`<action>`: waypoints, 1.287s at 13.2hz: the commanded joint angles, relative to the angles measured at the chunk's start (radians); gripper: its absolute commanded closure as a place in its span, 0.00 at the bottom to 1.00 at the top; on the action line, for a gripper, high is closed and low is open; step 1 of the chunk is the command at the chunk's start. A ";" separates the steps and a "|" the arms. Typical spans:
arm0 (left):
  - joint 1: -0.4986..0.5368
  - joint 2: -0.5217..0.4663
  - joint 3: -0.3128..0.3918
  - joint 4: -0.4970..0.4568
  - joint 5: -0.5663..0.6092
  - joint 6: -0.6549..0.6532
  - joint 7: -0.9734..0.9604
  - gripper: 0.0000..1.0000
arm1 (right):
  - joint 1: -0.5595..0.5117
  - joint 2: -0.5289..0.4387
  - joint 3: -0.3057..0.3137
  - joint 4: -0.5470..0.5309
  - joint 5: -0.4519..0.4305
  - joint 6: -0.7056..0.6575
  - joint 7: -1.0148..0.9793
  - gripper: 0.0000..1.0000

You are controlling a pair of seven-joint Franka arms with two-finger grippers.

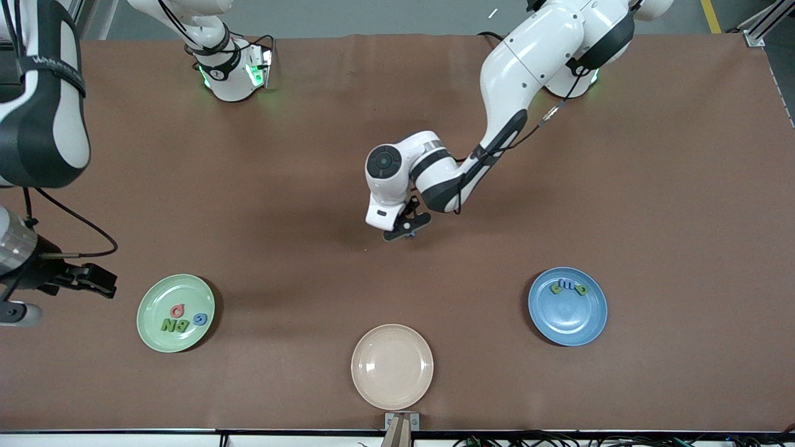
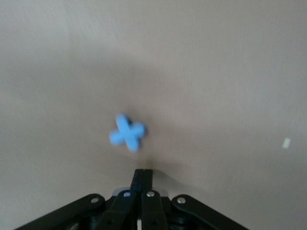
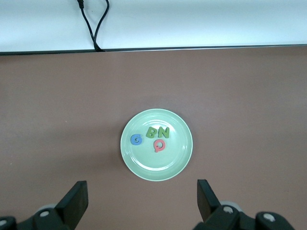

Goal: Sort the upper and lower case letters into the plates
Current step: 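Grasp the blue x with the left gripper while the right gripper returns to rest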

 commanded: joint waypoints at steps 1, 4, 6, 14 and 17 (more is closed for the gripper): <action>0.052 -0.061 0.004 -0.012 -0.004 -0.037 0.009 0.99 | -0.018 -0.107 0.012 -0.055 0.014 -0.059 0.011 0.00; 0.083 -0.058 0.004 -0.012 -0.013 -0.037 0.003 0.68 | -0.016 -0.196 0.009 -0.089 0.020 -0.118 0.006 0.00; 0.084 -0.054 0.001 -0.010 -0.019 -0.037 -0.005 0.49 | -0.002 -0.291 -0.022 -0.184 0.098 -0.115 0.002 0.00; 0.069 -0.038 0.001 -0.012 -0.025 -0.034 0.056 0.39 | 0.047 -0.554 -0.099 -0.511 0.118 -0.035 -0.005 0.00; 0.063 -0.037 -0.008 -0.015 -0.027 -0.033 0.081 0.43 | 0.045 -0.552 -0.097 -0.508 0.118 -0.050 -0.005 0.00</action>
